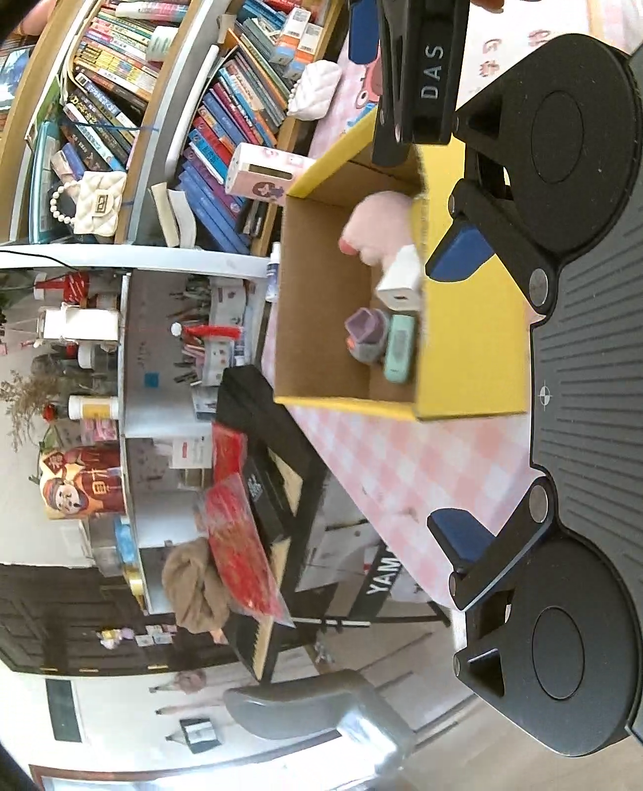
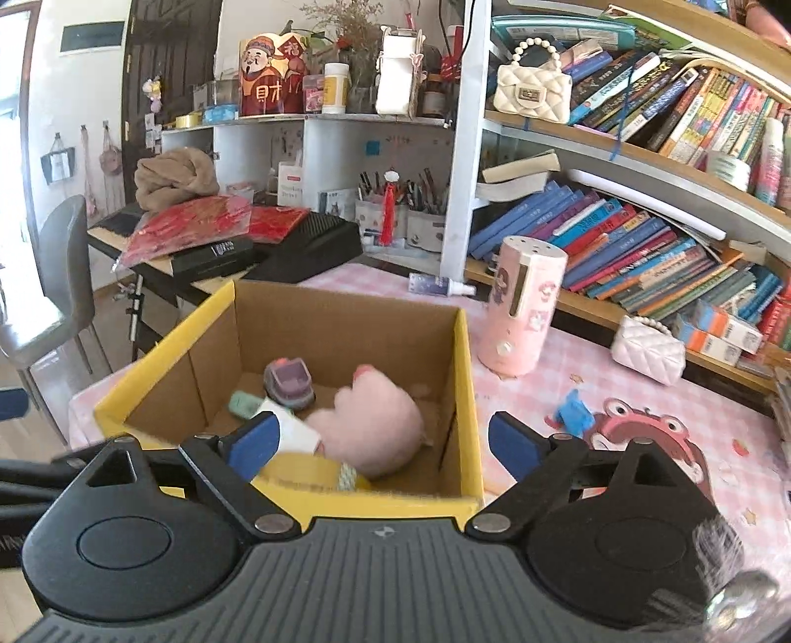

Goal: Organize objects
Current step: 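Move both open tools away from the yellow box toward the pink plush and blue toy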

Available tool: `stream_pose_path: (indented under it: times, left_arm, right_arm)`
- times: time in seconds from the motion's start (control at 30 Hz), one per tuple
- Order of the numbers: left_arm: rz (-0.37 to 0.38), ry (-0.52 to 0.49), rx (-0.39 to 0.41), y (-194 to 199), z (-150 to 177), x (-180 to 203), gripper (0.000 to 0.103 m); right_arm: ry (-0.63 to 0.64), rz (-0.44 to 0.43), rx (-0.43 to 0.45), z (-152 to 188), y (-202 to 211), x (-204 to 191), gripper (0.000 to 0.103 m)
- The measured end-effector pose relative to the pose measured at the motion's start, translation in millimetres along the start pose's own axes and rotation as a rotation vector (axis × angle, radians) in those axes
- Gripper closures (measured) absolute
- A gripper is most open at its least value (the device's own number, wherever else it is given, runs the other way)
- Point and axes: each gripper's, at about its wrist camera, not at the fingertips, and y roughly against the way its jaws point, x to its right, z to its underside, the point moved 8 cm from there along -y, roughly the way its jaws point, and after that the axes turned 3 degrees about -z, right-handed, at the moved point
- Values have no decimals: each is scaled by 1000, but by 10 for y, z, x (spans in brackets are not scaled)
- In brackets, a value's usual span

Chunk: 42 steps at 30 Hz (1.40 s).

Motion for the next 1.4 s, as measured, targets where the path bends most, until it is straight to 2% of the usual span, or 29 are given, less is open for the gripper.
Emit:
stream_pose_path:
  times: [0.4,0.7,1.03,1.4]
  left_arm:
    - [-11,-1,-54,437,454,-239,3]
    - [-22,3,-75,636,638,-317,2]
    - [14,-36,-110,813,911,-166,2]
    - [130,-116,-141,808,1037,354,2]
  right_arm:
    - [9,50,-82,608,459,-289,7]
    - [12,55,-70,742,721,-379,6]
    - [-24,82,-115,1095,953,-310,5]
    - [-74,185,-154,1409,1209,78,5]
